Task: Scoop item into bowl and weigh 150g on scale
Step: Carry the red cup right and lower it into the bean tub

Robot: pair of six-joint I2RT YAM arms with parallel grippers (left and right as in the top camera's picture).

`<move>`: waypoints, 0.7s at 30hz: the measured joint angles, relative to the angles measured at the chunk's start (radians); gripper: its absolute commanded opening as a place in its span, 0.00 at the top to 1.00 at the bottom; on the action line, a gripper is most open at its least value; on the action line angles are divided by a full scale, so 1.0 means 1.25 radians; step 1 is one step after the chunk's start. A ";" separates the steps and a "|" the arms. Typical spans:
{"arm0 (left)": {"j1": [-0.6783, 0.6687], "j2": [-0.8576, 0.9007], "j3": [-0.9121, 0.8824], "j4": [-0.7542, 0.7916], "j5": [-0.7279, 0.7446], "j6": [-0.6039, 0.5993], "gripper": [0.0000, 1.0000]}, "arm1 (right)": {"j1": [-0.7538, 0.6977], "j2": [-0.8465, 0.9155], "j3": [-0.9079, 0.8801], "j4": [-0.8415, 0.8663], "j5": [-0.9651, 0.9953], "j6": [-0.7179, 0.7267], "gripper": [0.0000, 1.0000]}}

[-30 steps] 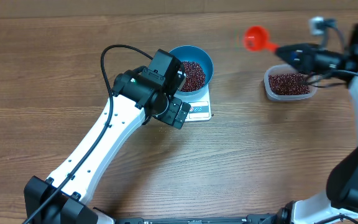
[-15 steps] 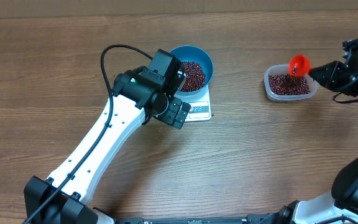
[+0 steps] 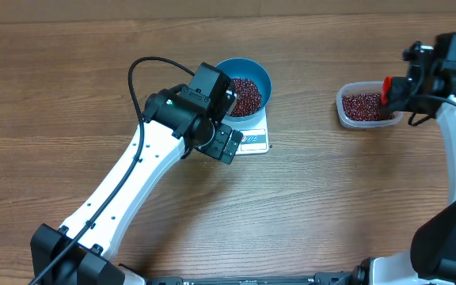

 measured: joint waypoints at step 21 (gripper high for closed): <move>0.000 0.000 0.000 0.000 0.000 0.000 0.00 | 0.073 0.000 0.000 -0.030 0.076 -0.012 0.96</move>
